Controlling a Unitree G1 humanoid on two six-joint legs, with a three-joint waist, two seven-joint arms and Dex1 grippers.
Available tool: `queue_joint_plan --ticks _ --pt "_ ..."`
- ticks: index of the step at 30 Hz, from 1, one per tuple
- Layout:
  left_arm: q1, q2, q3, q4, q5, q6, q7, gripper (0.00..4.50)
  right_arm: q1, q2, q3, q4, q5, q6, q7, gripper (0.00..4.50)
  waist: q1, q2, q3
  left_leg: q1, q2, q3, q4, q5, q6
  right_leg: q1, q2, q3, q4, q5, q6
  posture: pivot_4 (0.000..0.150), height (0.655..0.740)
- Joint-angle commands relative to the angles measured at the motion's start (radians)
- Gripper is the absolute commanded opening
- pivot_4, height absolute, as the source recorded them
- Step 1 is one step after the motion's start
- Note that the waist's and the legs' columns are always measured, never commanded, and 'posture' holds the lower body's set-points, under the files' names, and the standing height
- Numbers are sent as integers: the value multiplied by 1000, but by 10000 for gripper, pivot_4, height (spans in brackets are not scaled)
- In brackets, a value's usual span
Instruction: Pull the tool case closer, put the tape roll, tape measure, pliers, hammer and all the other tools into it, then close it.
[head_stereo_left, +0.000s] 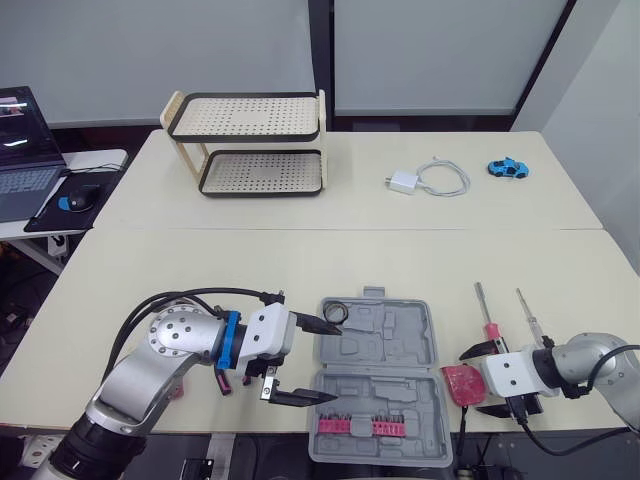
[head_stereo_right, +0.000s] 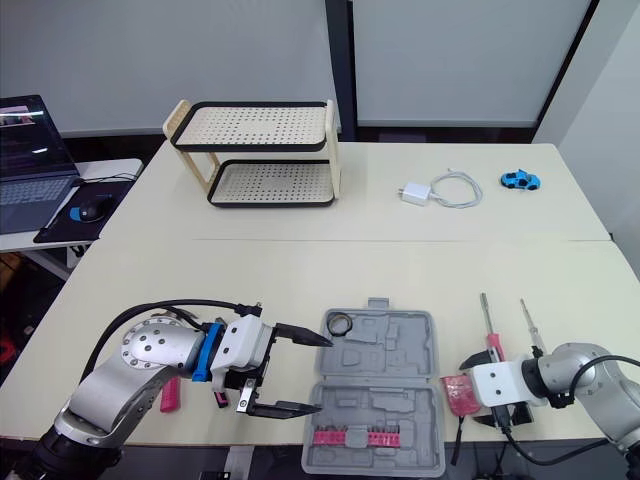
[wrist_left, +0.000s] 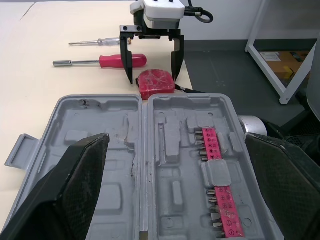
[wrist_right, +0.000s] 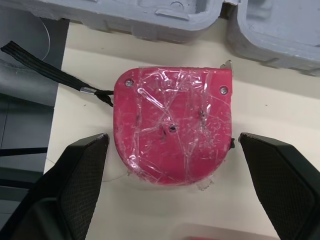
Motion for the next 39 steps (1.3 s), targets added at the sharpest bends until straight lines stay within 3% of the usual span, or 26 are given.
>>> queue_joint_plan --ticks 1,4,10,19,26,34,39 --pt "1 4 -4 -19 2 -17 -1 45000 -13 7 4 -4 -7 -19 -4 44645 0 0 0 0 0 0 0 0 0 0 0 0 0 0 0 1500 7400" --pt "-3 1 -7 -18 4 -17 1 45000 -13 14 6 -3 -9 -18 -5 44645 0 0 0 0 0 0 0 0 0 0 0 0 0 0 0 1500 7400" --pt "-10 -2 -11 -14 6 -16 0 45000 5 8 1 -13 -20 3 -14 31156 0 0 0 0 0 0 0 0 0 0 0 0 0 0 0 1500 7400" --pt "-13 -6 -13 -10 9 -13 5 45000 118 0 -131 -196 84 326 -48 31156 2 0 0 0 0 0 0 0 0 0 0 0 0 0 0 1500 7400" --pt "-22 -15 -15 -5 9 -9 4 45000 141 -15 -167 -253 74 409 -66 31156 1 0 0 0 0 0 0 0 0 0 0 0 0 0 0 1500 7400" --pt "-9 18 43 4 -5 12 15 45000 112 -123 -228 -445 112 607 -6 31156 1 0 0 0 0 0 0 0 0 0 0 0 0 0 0 1500 7400" --pt "-5 47 76 14 -15 48 31 45000 -27 -166 -188 -582 170 807 36 31156 -1 0 0 0 1 0 0 0 0 0 0 0 0 0 0 1500 7400"
